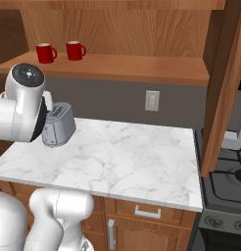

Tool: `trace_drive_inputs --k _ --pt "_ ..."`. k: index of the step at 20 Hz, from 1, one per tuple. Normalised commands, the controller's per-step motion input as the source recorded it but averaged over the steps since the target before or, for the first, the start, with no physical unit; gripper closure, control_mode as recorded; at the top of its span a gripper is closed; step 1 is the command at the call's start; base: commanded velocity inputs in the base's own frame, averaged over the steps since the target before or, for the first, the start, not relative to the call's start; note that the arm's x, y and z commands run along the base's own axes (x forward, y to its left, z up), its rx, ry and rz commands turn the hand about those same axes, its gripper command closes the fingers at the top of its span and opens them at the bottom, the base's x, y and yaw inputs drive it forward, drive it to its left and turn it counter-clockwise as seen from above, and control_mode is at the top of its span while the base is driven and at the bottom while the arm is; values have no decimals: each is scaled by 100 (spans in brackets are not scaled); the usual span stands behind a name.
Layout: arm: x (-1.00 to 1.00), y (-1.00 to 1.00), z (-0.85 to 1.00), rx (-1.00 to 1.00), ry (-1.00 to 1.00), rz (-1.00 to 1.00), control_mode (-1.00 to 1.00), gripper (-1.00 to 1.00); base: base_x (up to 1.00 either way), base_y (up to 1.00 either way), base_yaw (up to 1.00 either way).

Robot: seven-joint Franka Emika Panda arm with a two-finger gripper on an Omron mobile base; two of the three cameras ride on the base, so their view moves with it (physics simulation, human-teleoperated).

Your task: Pick the mug on the counter and place it in the cabinet with the handle facing the right, like the mugs already inside.

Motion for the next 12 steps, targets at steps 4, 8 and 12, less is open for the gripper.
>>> trace_drive_inputs --k 4,8,12 --pt "0 -23 26 0 0 6 -100 100 0 0 0" --pt "-6 -5 29 0 0 6 -100 100 0 0 0" --pt "-20 0 32 0 0 6 -100 100 0 0 0"
